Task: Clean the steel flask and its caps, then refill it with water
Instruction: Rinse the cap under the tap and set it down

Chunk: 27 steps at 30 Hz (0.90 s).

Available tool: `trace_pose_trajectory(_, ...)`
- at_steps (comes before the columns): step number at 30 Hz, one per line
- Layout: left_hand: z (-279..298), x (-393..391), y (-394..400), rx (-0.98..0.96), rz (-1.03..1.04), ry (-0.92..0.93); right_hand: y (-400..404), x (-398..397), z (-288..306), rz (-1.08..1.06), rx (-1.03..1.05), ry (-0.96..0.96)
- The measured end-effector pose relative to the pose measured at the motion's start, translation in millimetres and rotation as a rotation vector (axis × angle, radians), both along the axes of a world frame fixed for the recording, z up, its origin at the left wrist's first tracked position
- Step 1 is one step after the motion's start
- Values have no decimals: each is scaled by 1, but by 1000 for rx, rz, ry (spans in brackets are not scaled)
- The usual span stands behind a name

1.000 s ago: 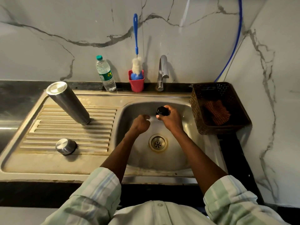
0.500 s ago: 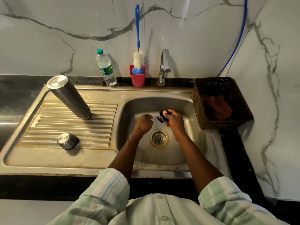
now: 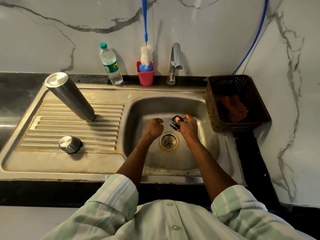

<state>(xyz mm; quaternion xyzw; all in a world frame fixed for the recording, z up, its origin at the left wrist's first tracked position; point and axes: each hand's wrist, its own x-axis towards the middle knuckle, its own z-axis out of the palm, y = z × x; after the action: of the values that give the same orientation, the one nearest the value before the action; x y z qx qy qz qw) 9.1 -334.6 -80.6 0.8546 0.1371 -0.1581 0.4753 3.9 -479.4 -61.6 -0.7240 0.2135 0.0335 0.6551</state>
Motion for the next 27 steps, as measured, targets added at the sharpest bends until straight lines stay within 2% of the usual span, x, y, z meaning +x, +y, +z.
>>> trace_pose_trajectory(8, 1, 0, 0, 46, -15, 5, 1, 7, 3, 60, -116, -11)
trace_pose_trajectory(11, 1, 0, 1, 76, -19, -11, 1, 14, 22, 155, -187, -72)
trace_pose_trajectory(13, 1, 1, 1, 71, -16, -12, 1, 21, 39, 240, -158, -96)
trace_pose_trajectory(15, 1, 3, 2, 60, -2, -10, -7, 28, 53, 348, 31, -72)
trace_pose_trajectory(17, 2, 3, 3, 69, 0, -12, -20, 34, 53, 442, 455, 28)
trace_pose_trajectory(18, 2, 2, 3, 75, -3, -13, -24, 33, 45, 460, 601, 102)
trace_pose_trajectory(19, 2, 2, 2, 79, -4, -15, -24, 31, 32, 444, 624, 176)
trace_pose_trajectory(20, 2, 1, 2, 78, 2, -12, -19, 27, 18, 428, 396, 222)
trace_pose_trajectory(22, 1, -2, 0, 73, 33, 4, -12, 23, -13, 376, -274, 217)
trace_pose_trajectory(23, 1, -3, 0, 70, 48, 12, -11, 20, -24, 340, -405, 219)
trace_pose_trajectory(25, 0, -4, 0, 59, 77, 15, -10, 19, -32, 349, -343, 229)
trace_pose_trajectory(27, 1, -5, 1, 53, 97, 13, -9, 23, -17, 393, -335, 243)
